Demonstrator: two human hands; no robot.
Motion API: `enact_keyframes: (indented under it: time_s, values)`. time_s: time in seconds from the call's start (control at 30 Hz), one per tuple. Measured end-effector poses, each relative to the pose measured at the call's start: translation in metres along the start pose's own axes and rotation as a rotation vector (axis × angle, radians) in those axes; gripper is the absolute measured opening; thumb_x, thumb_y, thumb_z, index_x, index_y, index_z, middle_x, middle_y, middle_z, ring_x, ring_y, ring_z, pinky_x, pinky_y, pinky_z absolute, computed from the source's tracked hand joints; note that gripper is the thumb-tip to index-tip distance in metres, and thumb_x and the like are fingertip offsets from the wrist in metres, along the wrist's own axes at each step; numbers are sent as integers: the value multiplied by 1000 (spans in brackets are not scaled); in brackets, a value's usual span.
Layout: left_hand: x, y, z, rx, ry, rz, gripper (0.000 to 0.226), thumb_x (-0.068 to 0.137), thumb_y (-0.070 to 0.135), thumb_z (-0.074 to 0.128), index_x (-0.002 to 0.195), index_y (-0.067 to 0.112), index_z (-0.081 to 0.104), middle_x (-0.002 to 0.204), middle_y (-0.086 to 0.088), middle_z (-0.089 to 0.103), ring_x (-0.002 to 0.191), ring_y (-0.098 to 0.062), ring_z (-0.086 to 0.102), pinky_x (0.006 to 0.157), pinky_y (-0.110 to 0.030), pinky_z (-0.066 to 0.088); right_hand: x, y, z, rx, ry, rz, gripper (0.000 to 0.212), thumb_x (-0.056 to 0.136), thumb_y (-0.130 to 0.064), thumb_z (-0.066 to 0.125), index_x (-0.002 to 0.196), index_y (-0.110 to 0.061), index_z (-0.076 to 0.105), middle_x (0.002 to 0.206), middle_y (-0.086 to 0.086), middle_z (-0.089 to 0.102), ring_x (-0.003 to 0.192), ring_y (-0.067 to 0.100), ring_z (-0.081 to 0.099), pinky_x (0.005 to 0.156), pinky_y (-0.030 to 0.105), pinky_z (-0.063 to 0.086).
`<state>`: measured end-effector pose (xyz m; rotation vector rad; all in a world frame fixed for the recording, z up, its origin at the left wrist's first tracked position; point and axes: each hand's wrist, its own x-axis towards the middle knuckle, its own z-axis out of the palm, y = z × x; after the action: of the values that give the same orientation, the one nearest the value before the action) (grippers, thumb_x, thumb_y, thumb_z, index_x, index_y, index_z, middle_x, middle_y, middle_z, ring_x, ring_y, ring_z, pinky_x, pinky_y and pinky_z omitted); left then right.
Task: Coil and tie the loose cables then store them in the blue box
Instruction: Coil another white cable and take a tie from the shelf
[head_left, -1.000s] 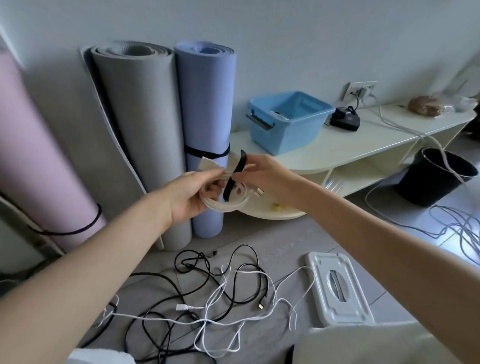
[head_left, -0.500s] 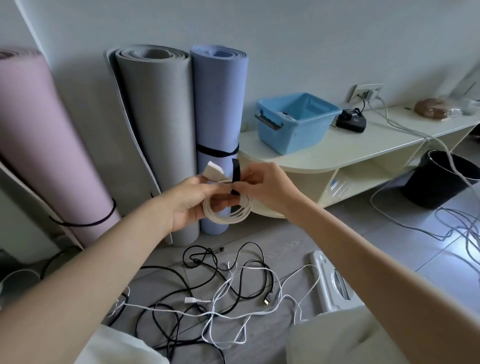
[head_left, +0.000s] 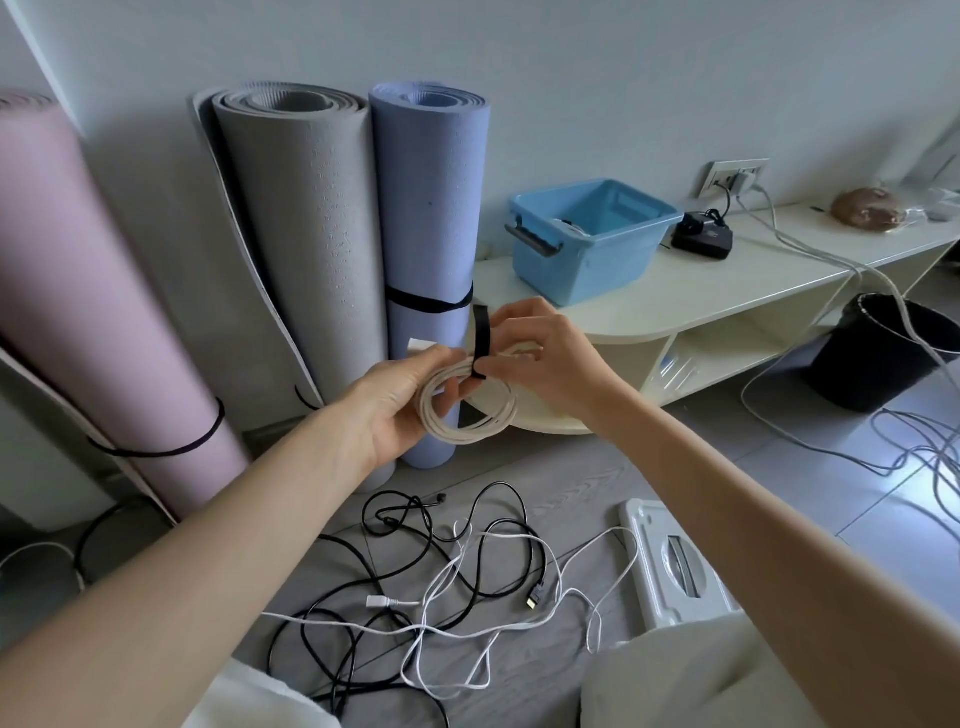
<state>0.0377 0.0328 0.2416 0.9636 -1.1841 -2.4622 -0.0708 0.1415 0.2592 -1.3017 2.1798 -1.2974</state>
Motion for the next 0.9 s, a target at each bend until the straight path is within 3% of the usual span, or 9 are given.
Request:
enact_keyframes:
  time_s: [0.13,0.27,0.33,0.4,0.5,0.57,0.67,0.77,0.9]
  values:
    - [-2,-1,3,-64,-28,-9,38,83,5,63,45,6,68,70,-12,68,67,-20,68,40,-13,47,-2,-2,-3,59,31,7,10,75,-5,73,78,-15,71,101,-8,49,90,13,56,88,31,47]
    - [-5,-1,3,-146,-77,-42,31,84,8,62,55,2,70,75,-13,67,69,-20,67,43,-13,49,-4,-1,-4,113,41,-33,21,76,-2,71,68,-22,69,76,-1,61,71,13,52,72,35,45]
    - [-6,-1,2,-153,-98,-50,16,84,10,62,74,0,68,81,-13,67,66,-18,67,45,-13,50,-4,0,-4,102,32,-25,23,79,-5,69,68,-25,69,67,1,63,63,7,48,65,29,41]
    - [-8,-1,1,-137,-108,-47,12,82,10,63,86,-1,64,85,-13,67,65,-17,68,46,-13,51,-5,0,-5,124,41,-16,27,81,-7,68,71,-32,68,71,3,69,65,7,52,67,26,43]
    - [-9,0,1,-125,-92,-34,9,84,8,61,84,-2,63,80,-13,68,61,-16,68,43,-12,49,-5,0,-5,149,60,-7,32,82,-8,67,66,-36,66,61,-8,66,61,5,50,63,24,40]
    - [-9,0,3,-120,-82,-38,8,85,5,60,81,-2,62,74,-13,69,59,-16,68,41,-12,48,-5,1,-3,153,54,-9,28,83,-5,65,68,-27,69,54,-18,59,51,-4,47,57,14,37]
    - [-9,-1,4,-90,-65,-56,8,85,2,60,78,-2,60,66,-12,69,53,-15,67,41,-11,49,-5,3,-1,178,46,-14,19,84,0,63,96,-10,72,73,-5,68,56,-10,55,62,8,43]
    - [-8,-2,7,-44,-52,-16,7,84,1,61,78,-3,60,62,-11,68,51,-14,67,46,-12,51,-4,6,0,201,78,20,17,83,0,63,92,-11,73,67,-7,67,55,-7,56,60,9,44]
    - [-6,-3,12,-8,-31,61,6,84,1,63,78,-2,63,61,-9,69,52,-12,67,57,-14,54,-4,5,-1,395,87,144,12,85,0,61,92,1,71,55,-7,63,45,0,51,44,8,34]
